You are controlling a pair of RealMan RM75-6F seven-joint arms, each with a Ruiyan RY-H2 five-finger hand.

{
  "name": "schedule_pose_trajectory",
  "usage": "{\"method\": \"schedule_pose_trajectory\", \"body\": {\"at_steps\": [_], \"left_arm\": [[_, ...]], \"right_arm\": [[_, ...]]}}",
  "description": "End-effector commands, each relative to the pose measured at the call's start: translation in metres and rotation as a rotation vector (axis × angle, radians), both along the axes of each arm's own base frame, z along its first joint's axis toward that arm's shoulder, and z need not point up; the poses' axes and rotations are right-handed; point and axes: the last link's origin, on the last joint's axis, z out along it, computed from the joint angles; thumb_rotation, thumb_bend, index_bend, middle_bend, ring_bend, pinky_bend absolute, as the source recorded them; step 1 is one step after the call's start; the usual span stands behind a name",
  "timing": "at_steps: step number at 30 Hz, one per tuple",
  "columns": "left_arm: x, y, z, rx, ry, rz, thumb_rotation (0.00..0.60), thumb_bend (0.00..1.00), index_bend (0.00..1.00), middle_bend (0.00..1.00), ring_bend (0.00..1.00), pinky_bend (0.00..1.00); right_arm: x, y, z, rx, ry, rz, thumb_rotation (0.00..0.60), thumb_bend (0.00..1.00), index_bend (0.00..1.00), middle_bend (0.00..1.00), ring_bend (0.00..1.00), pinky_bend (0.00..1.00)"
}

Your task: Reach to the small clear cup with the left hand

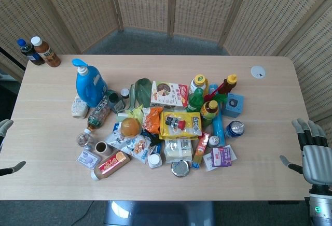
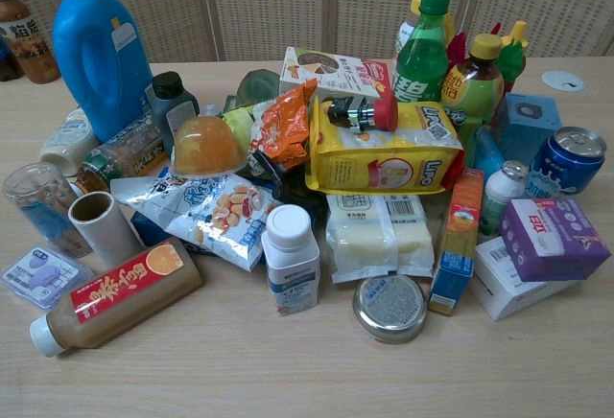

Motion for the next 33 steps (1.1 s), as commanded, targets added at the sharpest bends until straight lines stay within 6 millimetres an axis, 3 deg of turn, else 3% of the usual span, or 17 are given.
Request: {"method": "schedule_pose_trajectory", "body": {"at_steps": [1, 6, 9, 16, 22, 33], "left_arm": [[-0.001, 0.000, -0.001, -0.002, 0.001, 0.003, 0.600, 0.01, 0.00, 0.00, 0.00, 0.00], [-0.005, 0.006, -0.009, 0.004, -0.028, -0.018, 0.600, 0.01, 0.00, 0.00, 0.00, 0.00], [-0.013, 0.013, -0.024, 0.018, -0.094, -0.044, 0.600, 0.01, 0.00, 0.00, 0.00, 0.00], [-0.028, 0.032, -0.093, 0.060, -0.315, -0.096, 0.600, 0.01, 0.00, 0.00, 0.00, 0.00], [-0.029, 0.044, -0.132, 0.059, -0.365, -0.123, 0.600, 0.01, 0.00, 0.00, 0.00, 0.00], [-0.026, 0.050, -0.167, -0.010, -0.390, -0.078, 0.600, 0.01, 0.00, 0.00, 0.00, 0.00]], "right_arm": [[0.000, 0.000, -0.001, 0.004, 0.002, 0.002, 0.600, 0.00, 0.00, 0.00, 0.00, 0.00], [0.001, 0.000, -0.001, 0.015, -0.013, 0.004, 0.600, 0.00, 0.00, 0.00, 0.00, 0.00], [0.001, 0.000, -0.001, 0.023, -0.027, 0.002, 0.600, 0.00, 0.00, 0.00, 0.00, 0.00], [0.001, 0.001, -0.003, 0.047, -0.035, 0.004, 0.600, 0.00, 0.00, 0.00, 0.00, 0.00], [0.001, 0.000, -0.003, 0.060, -0.040, 0.002, 0.600, 0.00, 0.00, 0.00, 0.00, 0.00], [0.002, 0.001, -0.006, 0.077, -0.042, 0.005, 0.600, 0.00, 0.00, 0.00, 0.00, 0.00]]}}
